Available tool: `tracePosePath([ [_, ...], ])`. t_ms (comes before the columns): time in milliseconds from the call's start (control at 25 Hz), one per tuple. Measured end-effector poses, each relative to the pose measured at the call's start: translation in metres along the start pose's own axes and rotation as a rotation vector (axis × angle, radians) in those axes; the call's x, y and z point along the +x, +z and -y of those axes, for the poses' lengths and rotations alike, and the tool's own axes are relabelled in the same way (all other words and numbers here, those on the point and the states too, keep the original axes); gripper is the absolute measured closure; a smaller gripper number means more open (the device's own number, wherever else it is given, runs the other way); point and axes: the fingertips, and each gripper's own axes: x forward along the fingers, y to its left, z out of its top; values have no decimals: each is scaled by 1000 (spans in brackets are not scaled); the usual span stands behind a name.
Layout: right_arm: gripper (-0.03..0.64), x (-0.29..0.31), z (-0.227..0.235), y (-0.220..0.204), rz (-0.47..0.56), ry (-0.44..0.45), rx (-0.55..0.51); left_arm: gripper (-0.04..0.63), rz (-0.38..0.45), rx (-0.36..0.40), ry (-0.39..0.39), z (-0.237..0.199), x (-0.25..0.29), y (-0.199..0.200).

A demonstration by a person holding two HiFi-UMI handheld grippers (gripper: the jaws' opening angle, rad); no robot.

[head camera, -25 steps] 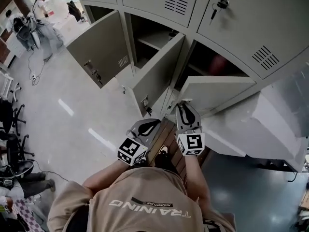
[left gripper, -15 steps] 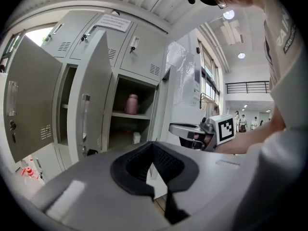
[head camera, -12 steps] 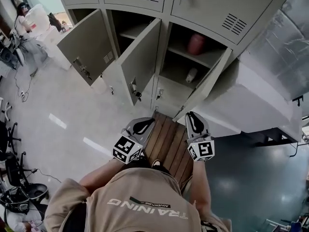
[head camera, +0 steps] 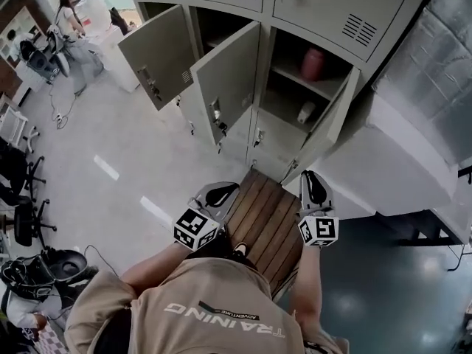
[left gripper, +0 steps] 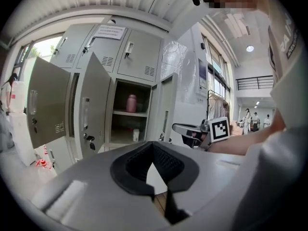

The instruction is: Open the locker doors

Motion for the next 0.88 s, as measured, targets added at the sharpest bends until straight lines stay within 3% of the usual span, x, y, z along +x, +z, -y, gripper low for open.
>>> tracePosePath([
  [200,560,-12,-15,-2,7,23,30,588,2,-16,112,-8,-36,-10],
  [360,560,-33,-49,-20,-52,9,68,588,10,-37,155,-12,-66,-20],
  [520,604,-57,-102,-24,-82,26,82,588,30,-74,149,-14,-93,-29],
  [640,606,-68,-140,-16,-120,43,17,588,65,-60,108,-11,-107,-26],
  [760,607,-80,-167,-2,-139,-32,-36,588,95,20,76,-9,-124,-17],
  [880,607,-93,-191,6,-142,-114,-2,588,98,62,47,-17,-144,-20],
])
